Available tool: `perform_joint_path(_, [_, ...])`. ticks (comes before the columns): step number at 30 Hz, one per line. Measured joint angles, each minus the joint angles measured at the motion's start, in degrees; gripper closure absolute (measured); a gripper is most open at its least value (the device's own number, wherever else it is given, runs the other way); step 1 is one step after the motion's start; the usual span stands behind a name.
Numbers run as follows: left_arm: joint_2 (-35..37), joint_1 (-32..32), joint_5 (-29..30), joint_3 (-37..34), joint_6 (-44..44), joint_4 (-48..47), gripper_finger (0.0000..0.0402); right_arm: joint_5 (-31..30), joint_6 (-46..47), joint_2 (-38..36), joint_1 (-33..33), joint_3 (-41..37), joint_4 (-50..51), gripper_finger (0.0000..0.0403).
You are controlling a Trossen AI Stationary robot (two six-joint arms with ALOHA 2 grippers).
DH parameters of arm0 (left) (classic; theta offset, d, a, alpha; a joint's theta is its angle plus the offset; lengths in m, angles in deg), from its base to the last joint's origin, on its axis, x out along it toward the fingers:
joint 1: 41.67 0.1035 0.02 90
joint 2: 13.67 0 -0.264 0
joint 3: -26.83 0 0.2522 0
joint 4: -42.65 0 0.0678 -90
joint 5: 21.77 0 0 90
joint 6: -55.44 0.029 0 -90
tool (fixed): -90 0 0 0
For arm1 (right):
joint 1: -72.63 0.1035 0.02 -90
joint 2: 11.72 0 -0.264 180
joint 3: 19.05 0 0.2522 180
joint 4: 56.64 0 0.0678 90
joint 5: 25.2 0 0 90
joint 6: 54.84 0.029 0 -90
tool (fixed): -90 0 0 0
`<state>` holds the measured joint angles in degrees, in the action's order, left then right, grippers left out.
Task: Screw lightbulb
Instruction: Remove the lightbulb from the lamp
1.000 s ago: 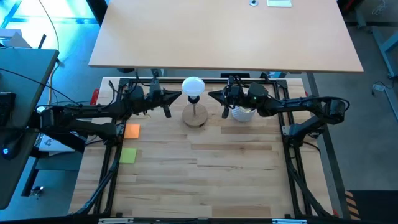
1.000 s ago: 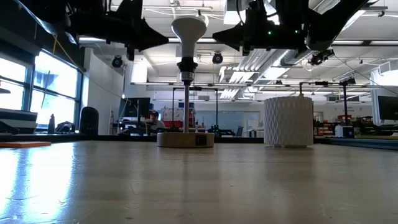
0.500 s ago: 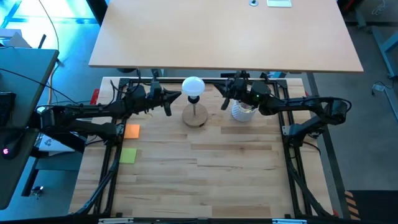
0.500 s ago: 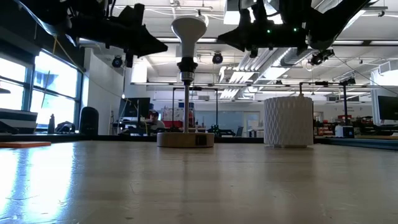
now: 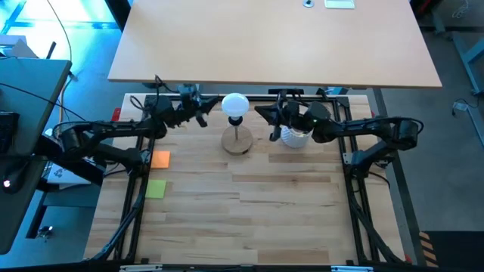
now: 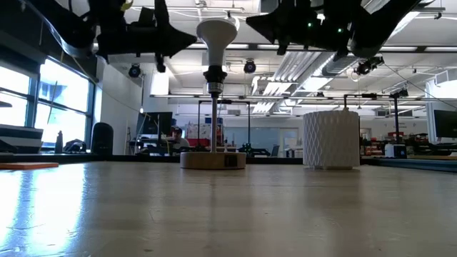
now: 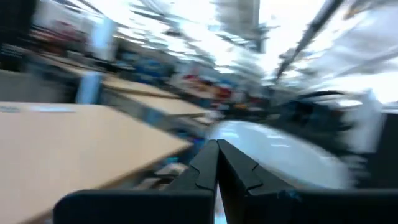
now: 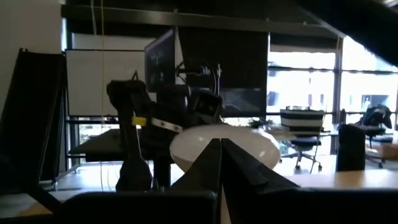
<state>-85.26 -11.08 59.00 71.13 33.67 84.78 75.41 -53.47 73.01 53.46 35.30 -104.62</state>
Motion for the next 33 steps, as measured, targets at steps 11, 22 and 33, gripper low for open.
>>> perform_joint_path(11, [-0.9,-11.7,-1.9,0.0,-4.1,4.9,0.0402,-13.6,0.6,6.2,-0.5,2.7,-4.0,0.0403])
perform_joint_path(22, [5.6,-16.1,5.5,0.0,0.8,-1.5,0.0402,-11.9,1.2,5.9,-0.3,2.7,-5.1,0.0403])
perform_joint_path(33, [21.8,-16.9,29.7,0.0,10.1,-33.9,0.0402,6.5,-0.3,9.2,1.0,9.2,0.6,0.0403])
